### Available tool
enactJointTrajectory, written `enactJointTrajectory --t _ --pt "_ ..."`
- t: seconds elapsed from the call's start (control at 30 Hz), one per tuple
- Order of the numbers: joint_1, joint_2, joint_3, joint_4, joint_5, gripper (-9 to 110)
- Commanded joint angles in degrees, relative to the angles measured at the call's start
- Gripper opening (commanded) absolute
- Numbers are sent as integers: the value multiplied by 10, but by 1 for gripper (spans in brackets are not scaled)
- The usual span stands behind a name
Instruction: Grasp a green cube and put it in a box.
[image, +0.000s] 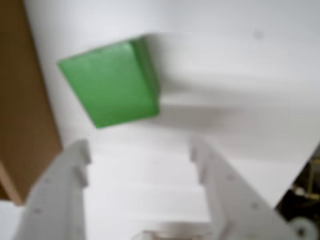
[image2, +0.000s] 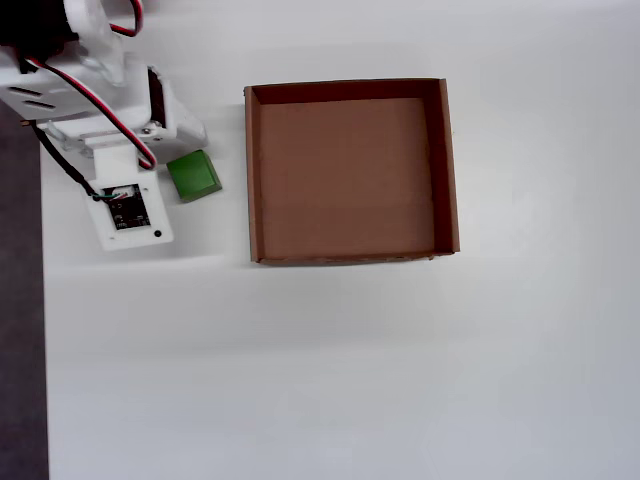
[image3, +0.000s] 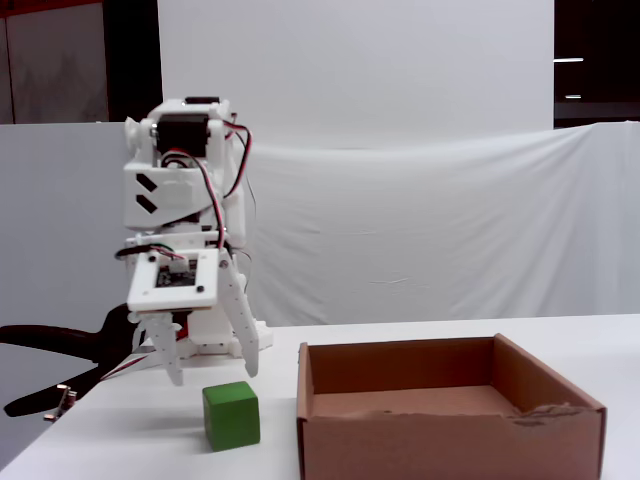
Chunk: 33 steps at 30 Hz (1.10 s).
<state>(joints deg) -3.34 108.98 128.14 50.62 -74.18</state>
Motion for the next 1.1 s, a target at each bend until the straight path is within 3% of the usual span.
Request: enactJointTrajectory --t 0.0,1.07 --pt "-12 11 -24 10 -11 28" --pt "-6 -91 -104 -33 -46 28"
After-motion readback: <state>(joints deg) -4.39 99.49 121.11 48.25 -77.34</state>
